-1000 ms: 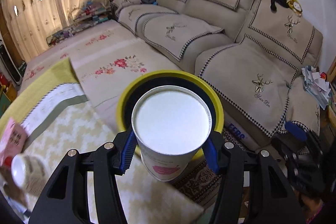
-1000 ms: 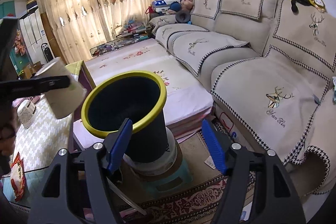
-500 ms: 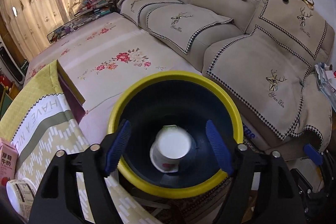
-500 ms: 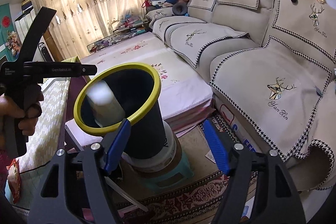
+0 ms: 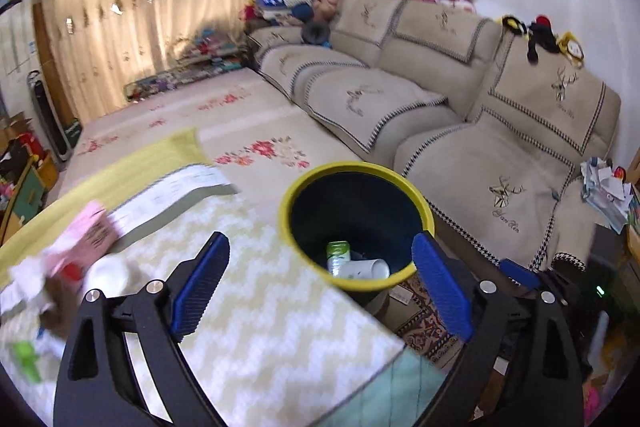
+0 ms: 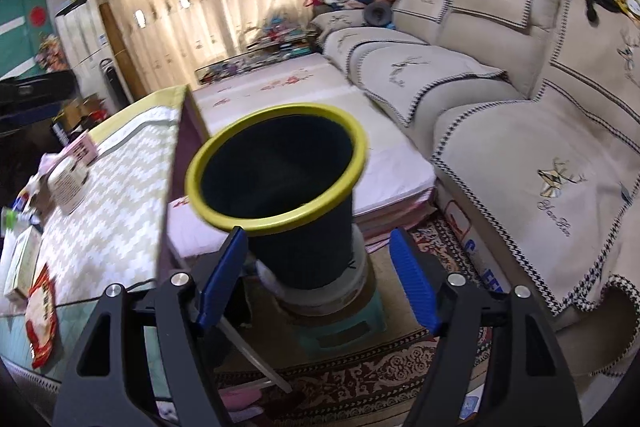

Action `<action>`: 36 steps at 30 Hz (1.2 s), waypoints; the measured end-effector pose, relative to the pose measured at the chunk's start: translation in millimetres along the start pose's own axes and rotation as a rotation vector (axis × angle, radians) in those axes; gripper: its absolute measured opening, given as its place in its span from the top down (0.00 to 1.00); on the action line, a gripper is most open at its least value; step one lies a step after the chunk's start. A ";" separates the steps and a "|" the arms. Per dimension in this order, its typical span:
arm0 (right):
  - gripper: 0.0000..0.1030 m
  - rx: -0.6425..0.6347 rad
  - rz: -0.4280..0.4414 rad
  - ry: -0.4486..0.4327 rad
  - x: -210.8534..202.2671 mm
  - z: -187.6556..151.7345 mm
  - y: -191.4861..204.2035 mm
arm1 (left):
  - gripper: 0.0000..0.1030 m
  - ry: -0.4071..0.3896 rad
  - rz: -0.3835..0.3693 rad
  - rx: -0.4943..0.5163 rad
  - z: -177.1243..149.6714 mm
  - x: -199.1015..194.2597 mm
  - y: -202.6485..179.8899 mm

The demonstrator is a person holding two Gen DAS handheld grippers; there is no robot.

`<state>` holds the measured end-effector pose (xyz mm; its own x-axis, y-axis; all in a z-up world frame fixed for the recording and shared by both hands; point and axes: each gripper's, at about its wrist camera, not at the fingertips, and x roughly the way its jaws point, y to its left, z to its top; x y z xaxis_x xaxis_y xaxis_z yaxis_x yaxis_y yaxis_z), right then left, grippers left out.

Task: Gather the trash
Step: 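Move the right tool to the red snack bag and grasp it while left withdraws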

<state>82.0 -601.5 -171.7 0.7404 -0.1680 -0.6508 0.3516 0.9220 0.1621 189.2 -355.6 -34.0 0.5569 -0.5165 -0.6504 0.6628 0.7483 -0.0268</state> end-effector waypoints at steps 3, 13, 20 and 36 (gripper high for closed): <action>0.32 -0.038 0.031 0.007 -2.9 -4.0 19.0 | 0.10 -0.043 0.041 -0.040 -22.9 -43.8 22.2; 0.32 -0.228 0.244 0.058 -18.9 -21.2 112.1 | 0.06 -0.119 0.236 -0.204 -112.0 -162.5 106.6; 0.31 -0.356 0.424 0.113 -32.9 -39.9 180.1 | 0.06 -0.116 0.329 -0.337 -175.0 -216.4 153.7; 0.22 -0.557 0.421 0.197 -19.8 -79.1 247.2 | 0.06 -0.129 0.356 -0.435 -215.1 -242.6 169.9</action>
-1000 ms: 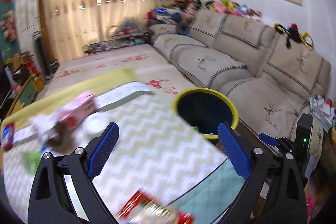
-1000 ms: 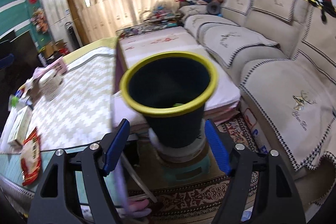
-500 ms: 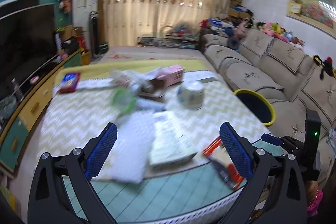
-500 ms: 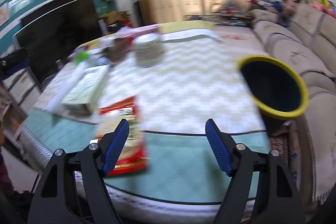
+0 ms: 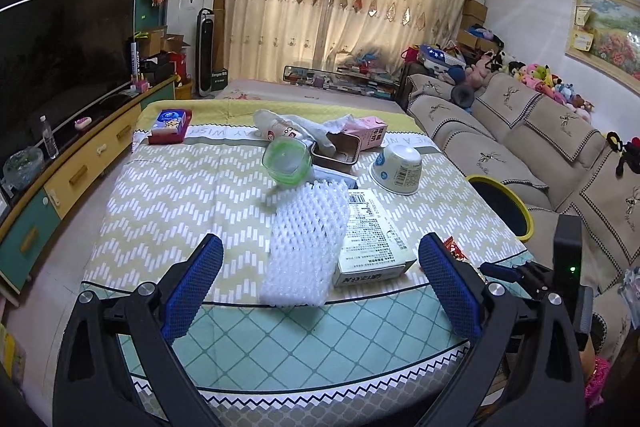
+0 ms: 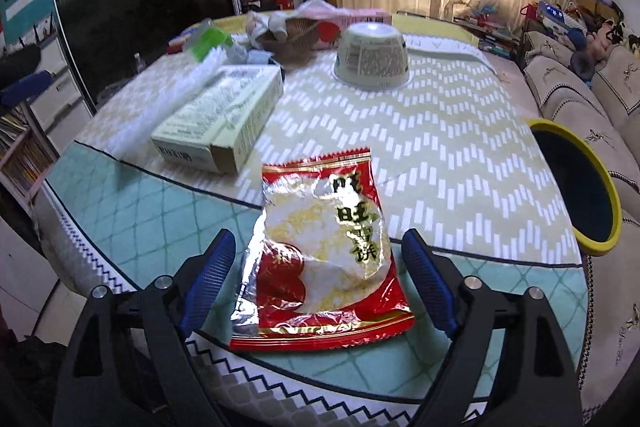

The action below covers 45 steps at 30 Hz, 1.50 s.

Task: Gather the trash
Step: 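Move the right tool to the red snack bag and grasp it while left withdraws, then carry the red snack bag over the bin with the right tool and release it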

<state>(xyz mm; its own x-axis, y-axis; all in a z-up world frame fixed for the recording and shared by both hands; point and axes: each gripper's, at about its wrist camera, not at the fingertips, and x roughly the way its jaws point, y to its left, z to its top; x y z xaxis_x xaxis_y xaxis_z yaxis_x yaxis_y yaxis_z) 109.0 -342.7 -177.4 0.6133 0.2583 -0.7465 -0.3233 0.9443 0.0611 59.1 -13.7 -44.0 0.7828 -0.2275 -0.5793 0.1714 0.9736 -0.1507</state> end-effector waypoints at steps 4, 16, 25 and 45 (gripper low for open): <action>0.24 -0.016 -0.012 0.009 3.0 -3.4 1.6 | 0.06 -0.001 -0.001 0.000 -1.1 0.3 -0.1; 0.92 0.002 -0.022 -0.033 -16.3 0.2 -2.7 | 0.06 0.030 -0.014 -0.001 -3.3 14.4 -11.5; 0.93 0.052 0.031 -0.044 -23.9 1.8 -17.5 | 0.06 0.037 -0.019 -0.007 -2.2 18.5 -9.8; 0.93 0.324 -0.235 -0.154 -44.0 44.6 -182.2 | 0.06 0.072 -0.018 -0.010 -3.3 40.1 -8.3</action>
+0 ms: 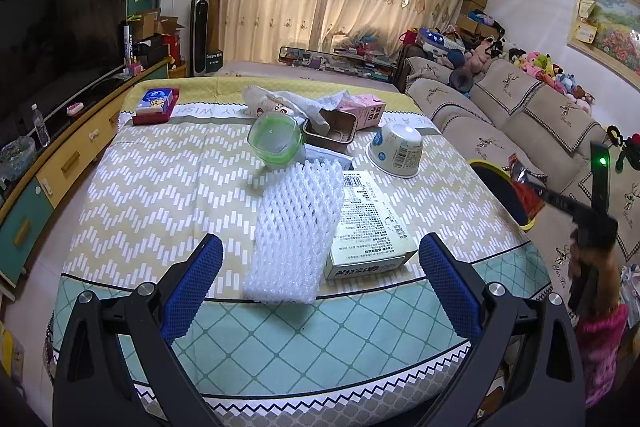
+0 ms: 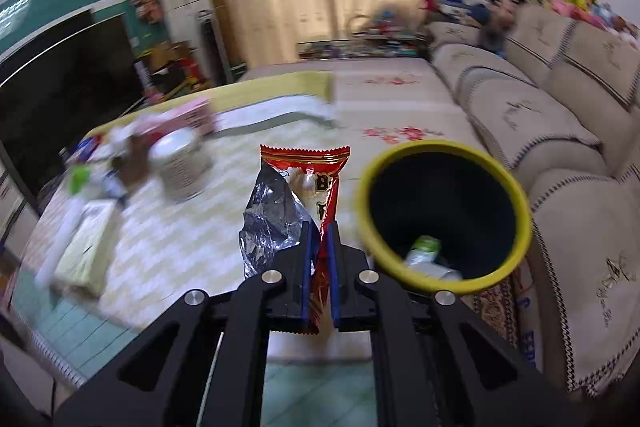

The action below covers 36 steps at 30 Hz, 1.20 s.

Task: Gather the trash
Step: 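Carry the red snack bag over the bin with the right tool and release it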

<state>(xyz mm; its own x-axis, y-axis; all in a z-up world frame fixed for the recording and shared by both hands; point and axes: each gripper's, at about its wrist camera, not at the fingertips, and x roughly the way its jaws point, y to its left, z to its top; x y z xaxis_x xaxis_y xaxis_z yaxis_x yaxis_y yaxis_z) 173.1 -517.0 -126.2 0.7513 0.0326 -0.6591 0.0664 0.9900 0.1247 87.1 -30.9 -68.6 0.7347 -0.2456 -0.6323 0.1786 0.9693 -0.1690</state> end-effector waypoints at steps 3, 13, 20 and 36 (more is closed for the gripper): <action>0.93 0.031 -0.055 0.020 19.0 9.9 -24.7 | 0.06 0.011 0.003 0.005 0.7 5.6 -2.9; 0.90 0.118 -0.166 0.133 96.0 18.0 -88.6 | 0.06 0.053 0.005 0.015 7.9 31.2 -14.2; 0.87 0.133 -0.185 0.183 130.7 19.3 -105.3 | 0.06 0.076 0.003 0.028 12.2 45.3 -22.2; 0.43 0.135 -0.171 0.196 138.0 27.6 -107.0 | 0.06 0.098 -0.007 0.030 14.7 60.8 -25.8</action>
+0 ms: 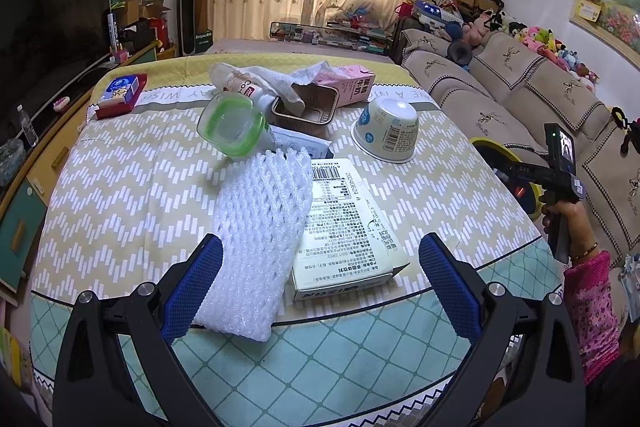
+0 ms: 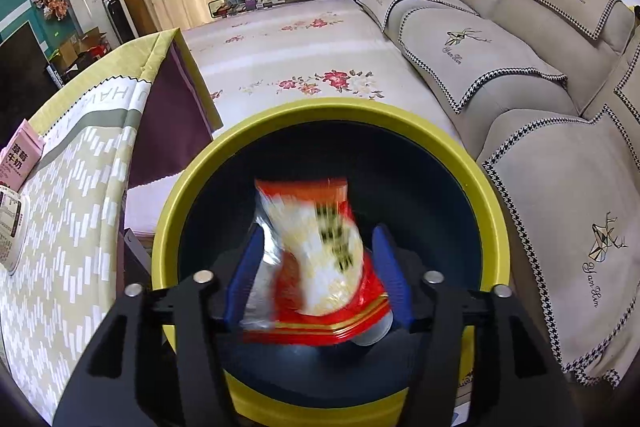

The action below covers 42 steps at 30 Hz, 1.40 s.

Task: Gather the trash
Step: 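Carry the red snack bag over the bin with the right tool and release it, then grasp the white foam net sleeve with the left tool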

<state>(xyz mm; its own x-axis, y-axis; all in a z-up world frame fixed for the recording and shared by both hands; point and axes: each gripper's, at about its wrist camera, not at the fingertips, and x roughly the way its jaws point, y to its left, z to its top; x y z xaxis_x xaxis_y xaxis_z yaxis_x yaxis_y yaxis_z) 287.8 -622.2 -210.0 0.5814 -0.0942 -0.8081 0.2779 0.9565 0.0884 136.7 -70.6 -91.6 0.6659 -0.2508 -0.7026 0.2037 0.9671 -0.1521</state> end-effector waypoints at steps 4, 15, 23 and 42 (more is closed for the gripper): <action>0.33 -0.002 0.008 -0.003 -3.9 1.0 2.0 | 0.06 -0.003 0.000 -0.004 -1.1 -1.1 2.2; 0.27 -0.020 0.050 -0.064 -41.6 -10.0 12.2 | 0.06 0.017 0.008 -0.014 1.4 12.6 11.3; 0.26 -0.051 0.082 -0.093 -64.4 -22.8 23.5 | 0.12 0.058 0.012 -0.024 10.7 44.6 24.3; 0.23 -0.059 0.126 -0.146 -104.7 -57.9 36.8 | 0.76 0.080 -0.012 -0.053 15.5 56.3 39.5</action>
<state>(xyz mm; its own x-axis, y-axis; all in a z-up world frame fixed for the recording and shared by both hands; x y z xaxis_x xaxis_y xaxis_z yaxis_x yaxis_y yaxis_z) 192.8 -561.2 -155.8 0.7144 -0.0072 -0.6997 0.1530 0.9774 0.1461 193.4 -47.2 -126.4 0.6034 -0.2604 -0.7537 0.1720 0.9654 -0.1959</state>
